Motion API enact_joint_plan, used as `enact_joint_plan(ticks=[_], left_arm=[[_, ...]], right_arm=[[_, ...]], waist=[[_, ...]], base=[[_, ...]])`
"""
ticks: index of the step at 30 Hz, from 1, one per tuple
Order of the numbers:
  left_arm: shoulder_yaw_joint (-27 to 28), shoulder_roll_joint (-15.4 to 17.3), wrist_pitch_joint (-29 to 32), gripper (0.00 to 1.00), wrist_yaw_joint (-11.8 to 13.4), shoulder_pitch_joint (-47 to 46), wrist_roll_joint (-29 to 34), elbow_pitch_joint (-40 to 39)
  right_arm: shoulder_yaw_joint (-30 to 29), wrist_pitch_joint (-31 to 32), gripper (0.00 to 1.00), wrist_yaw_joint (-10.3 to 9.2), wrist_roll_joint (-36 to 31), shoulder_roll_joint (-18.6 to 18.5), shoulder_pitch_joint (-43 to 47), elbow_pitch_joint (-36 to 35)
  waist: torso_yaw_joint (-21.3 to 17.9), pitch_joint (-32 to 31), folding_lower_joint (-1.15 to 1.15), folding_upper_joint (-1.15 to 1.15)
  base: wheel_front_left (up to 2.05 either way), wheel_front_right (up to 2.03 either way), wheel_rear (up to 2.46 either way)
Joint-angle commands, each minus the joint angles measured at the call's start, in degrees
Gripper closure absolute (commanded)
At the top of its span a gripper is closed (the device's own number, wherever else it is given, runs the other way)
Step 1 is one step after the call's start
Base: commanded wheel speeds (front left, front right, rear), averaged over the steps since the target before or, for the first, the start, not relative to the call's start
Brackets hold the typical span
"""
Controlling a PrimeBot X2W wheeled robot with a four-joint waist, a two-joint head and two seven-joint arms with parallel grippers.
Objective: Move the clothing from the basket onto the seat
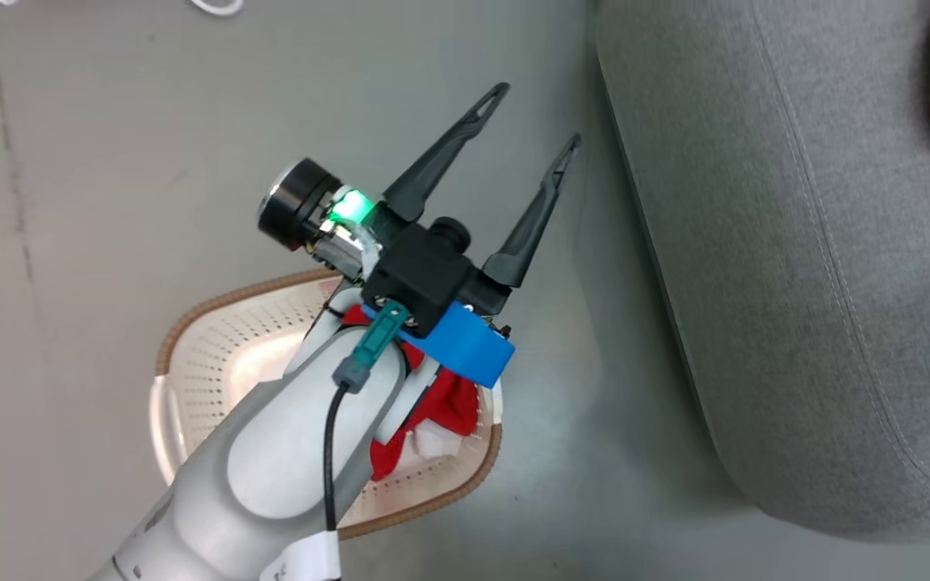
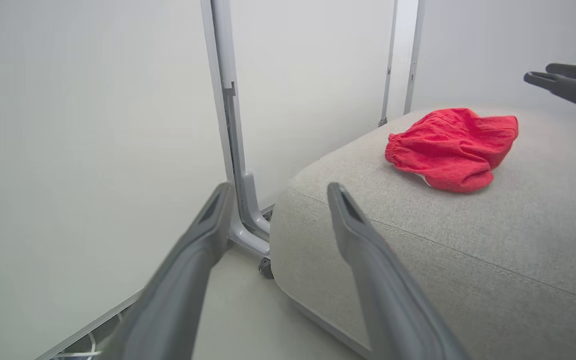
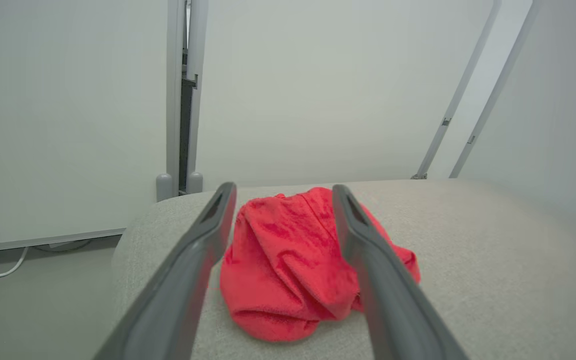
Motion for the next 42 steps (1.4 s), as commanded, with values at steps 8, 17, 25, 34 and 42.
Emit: enact_joint_plan(ticks=[8, 17, 25, 34, 42], left_arm=[[8.3, -0.7, -0.2, 0.00, 0.7, 7.7, 1.6, -3.0], [18.3, -2.5, -0.2, 0.00, 0.4, 15.4, 2.9, -3.7], [26.8, -4.0, -0.2, 0.00, -0.9, 23.3, 4.8, -4.2], [32.2, -5.0, -0.2, 0.00, -3.3, 30.2, 6.7, -4.5], [34.5, -5.6, -0.2, 0.00, -4.8, 34.6, 8.2, -4.9]], right_arm=[[11.1, -0.2, 0.00, 0.01, -1.2, 0.8, 3.6, -4.0], [19.6, -0.2, 0.00, 0.01, -1.0, 1.9, 5.5, -4.3], [22.7, -0.2, 0.00, 0.01, -0.4, 4.2, 10.4, -3.0], [22.9, -0.2, 0.00, 0.01, 0.3, 6.3, 16.5, -2.0], [22.3, -0.2, 0.00, 0.01, 1.0, 7.5, 21.1, -1.6]], waist=[[7.0, -8.6, 0.01, 0.00], [11.0, -14.4, 0.01, 0.00], [12.8, -20.1, 0.01, 0.00], [12.8, -24.3, 0.01, 0.00], [12.7, -27.7, 0.01, 0.00]], base=[[0.00, 0.00, 0.00], [0.00, 0.00, 0.00], [0.00, 0.00, 0.00], [0.00, 0.00, 0.00], [0.00, 0.00, 0.00]])
